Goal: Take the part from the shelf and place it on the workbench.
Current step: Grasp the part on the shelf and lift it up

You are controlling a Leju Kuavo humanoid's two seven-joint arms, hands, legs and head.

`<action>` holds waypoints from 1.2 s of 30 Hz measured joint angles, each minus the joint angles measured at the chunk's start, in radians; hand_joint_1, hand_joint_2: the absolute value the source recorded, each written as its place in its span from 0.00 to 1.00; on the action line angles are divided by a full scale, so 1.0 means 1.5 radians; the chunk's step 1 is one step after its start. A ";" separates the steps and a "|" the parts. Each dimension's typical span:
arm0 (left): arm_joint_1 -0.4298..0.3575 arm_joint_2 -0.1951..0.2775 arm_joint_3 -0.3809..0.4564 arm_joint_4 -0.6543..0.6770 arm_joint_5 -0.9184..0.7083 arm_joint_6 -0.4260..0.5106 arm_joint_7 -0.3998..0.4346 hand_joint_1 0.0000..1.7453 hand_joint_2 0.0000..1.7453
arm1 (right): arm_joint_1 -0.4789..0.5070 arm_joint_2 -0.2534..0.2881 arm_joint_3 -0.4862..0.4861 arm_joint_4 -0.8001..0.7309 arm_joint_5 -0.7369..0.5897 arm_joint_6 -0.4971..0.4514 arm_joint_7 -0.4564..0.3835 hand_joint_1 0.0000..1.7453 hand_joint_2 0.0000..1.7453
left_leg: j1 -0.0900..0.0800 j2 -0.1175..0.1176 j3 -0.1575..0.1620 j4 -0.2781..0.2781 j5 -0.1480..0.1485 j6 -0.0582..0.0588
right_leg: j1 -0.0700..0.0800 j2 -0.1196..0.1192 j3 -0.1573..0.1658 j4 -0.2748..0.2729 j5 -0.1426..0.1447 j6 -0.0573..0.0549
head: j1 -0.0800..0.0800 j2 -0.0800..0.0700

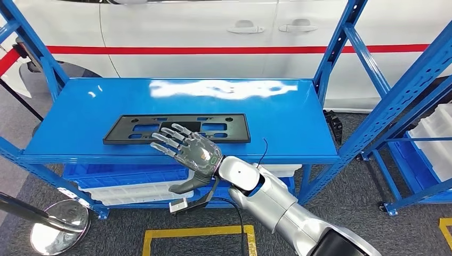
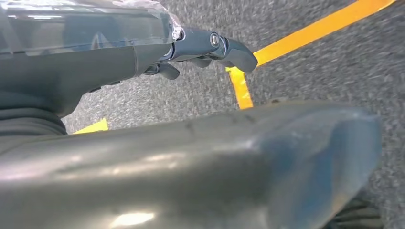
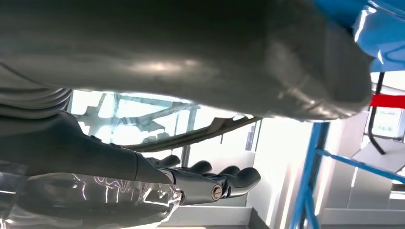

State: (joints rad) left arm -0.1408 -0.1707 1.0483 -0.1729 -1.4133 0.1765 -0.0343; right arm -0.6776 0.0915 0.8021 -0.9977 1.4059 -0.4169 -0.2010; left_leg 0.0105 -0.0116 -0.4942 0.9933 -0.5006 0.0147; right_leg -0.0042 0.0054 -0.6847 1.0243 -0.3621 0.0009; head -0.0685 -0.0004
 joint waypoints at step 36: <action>0.007 -0.005 0.001 -0.001 0.001 0.007 -0.016 0.00 0.00 | -0.021 0.026 0.044 0.034 -0.014 0.061 0.034 0.00 1.00 | 0.000 0.003 -0.053 0.031 0.014 -0.013 | 0.002 -0.002 0.051 -0.025 -0.027 -0.017 | 0.000 0.000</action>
State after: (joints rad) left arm -0.1300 -0.1775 1.0491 -0.1739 -1.4120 0.1867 -0.0586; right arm -0.7084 0.1307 0.8683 -0.9471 1.3852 -0.3257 -0.1502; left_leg 0.0112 -0.0070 -0.5734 1.0399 -0.4801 -0.0052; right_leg -0.0010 0.0027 -0.6076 0.9861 -0.4020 -0.0250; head -0.0686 -0.0004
